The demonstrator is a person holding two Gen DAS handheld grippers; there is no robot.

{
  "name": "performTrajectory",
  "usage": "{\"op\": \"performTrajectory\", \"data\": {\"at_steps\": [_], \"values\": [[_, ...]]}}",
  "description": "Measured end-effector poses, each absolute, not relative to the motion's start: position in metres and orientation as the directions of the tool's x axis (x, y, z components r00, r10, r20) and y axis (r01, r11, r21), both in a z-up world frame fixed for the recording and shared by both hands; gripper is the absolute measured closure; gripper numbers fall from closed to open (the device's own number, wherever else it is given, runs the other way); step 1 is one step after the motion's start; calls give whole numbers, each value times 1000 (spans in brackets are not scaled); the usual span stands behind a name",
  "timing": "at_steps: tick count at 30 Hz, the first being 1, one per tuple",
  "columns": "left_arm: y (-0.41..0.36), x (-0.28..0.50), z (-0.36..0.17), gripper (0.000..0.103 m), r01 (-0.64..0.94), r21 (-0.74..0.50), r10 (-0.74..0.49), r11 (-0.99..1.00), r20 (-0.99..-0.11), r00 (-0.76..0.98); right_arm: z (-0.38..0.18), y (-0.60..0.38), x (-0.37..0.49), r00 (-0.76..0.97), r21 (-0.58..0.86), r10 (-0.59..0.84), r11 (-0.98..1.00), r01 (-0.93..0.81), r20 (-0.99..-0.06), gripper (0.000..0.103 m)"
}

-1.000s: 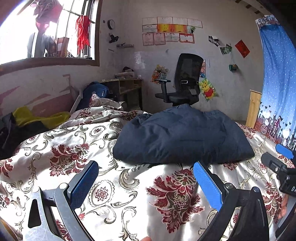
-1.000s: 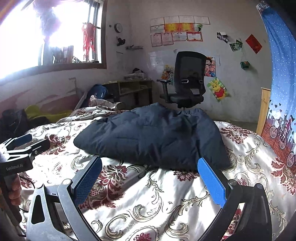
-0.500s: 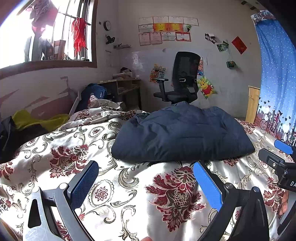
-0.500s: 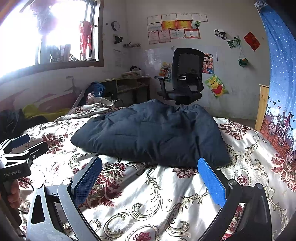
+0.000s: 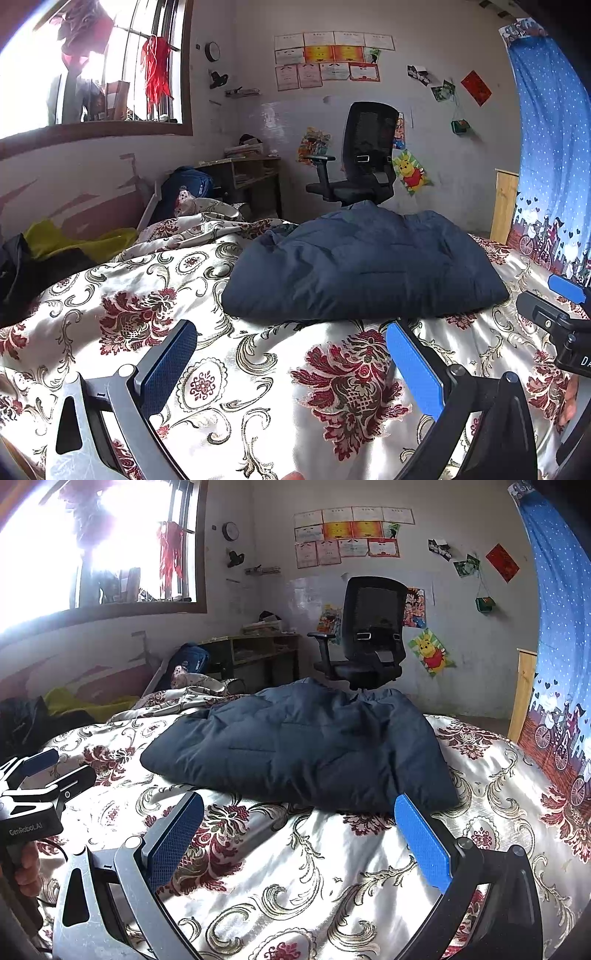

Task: Fold large clothes

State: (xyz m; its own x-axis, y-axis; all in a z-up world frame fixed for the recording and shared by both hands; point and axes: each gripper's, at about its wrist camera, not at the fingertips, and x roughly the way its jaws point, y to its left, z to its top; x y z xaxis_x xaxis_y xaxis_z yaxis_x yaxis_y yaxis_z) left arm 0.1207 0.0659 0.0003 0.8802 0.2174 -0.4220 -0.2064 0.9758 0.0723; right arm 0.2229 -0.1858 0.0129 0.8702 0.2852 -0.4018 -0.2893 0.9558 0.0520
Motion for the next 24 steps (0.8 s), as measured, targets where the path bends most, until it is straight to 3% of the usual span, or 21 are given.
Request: {"op": "performTrajectory", "data": {"at_steps": [24], "values": [[65, 121, 0, 0, -207, 75, 219, 976, -422, 880, 13, -186, 223, 872, 48, 281, 957, -286, -401, 1]]}}
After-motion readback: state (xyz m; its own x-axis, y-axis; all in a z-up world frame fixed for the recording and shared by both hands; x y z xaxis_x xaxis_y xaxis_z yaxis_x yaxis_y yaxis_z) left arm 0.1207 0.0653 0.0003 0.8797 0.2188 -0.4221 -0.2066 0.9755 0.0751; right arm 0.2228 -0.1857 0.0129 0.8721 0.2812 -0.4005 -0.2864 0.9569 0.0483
